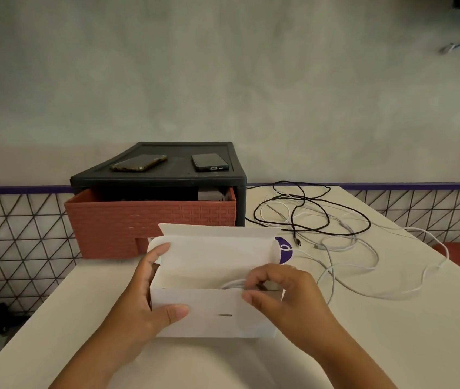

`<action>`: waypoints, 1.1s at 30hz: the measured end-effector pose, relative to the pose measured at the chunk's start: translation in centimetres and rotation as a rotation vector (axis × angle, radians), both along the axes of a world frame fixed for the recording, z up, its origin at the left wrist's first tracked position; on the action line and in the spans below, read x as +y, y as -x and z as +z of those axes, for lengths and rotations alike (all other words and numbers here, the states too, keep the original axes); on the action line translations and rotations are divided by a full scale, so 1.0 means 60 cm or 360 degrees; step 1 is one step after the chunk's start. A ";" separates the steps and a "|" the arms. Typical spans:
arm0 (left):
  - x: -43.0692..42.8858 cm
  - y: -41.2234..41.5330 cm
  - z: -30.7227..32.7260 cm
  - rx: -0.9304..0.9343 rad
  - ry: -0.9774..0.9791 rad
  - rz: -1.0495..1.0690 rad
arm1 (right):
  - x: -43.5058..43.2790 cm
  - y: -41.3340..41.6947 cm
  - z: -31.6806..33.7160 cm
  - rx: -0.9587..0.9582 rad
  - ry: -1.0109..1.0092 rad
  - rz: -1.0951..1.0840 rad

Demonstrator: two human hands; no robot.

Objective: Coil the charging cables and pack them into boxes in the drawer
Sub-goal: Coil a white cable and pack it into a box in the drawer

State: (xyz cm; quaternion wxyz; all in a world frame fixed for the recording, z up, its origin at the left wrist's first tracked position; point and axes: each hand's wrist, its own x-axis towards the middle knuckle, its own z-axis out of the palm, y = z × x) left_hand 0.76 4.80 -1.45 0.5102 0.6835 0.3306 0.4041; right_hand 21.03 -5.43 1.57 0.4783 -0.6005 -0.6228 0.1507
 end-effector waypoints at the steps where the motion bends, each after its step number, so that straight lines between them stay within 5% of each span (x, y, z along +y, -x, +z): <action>1: 0.000 0.001 0.002 0.0000 -0.0008 0.0001 | 0.001 0.002 0.001 0.0156 -0.0020 0.0033; 5: -0.003 0.000 0.005 -0.0031 -0.0012 0.0025 | 0.004 -0.001 -0.006 0.0374 -0.0103 0.0021; 14: 0.003 0.003 0.000 -0.0015 -0.0045 0.0048 | 0.011 -0.016 -0.009 -0.0809 -0.0088 -0.0367; 20: 0.006 0.008 0.001 -0.0035 -0.0031 0.0064 | 0.015 -0.015 -0.013 -0.1131 0.0065 -0.0496; 33: 0.022 0.017 -0.006 0.0038 -0.0016 0.0126 | 0.029 -0.020 -0.036 -0.0750 0.0003 -0.0261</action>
